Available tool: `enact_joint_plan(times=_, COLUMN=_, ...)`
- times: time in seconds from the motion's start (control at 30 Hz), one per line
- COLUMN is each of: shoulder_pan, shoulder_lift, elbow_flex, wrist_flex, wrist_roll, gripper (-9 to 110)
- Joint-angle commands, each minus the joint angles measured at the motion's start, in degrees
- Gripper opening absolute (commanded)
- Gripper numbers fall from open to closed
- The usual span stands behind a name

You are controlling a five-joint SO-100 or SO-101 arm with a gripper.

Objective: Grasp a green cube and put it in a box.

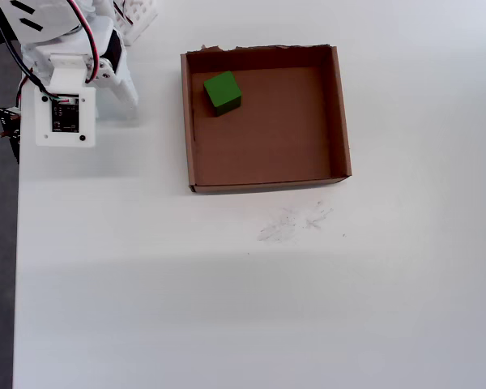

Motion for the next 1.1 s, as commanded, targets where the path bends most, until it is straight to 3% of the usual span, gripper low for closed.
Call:
enact_joint_plan(times=0.0, shoulder_pan=0.26, shoulder_lift=0.44, elbow_flex=0.09, wrist_flex=3.08, wrist_roll=-1.32, gripper=19)
enact_joint_plan(times=0.57, shoulder_pan=0.0, shoulder_lift=0.44, elbow_flex=0.18, wrist_flex=3.78, wrist_roll=-0.44, gripper=15)
enact_joint_plan(times=1.07, shoulder_pan=-0.35, shoulder_lift=0.44, elbow_flex=0.18, wrist_flex=4.22, wrist_roll=3.69, gripper=20)
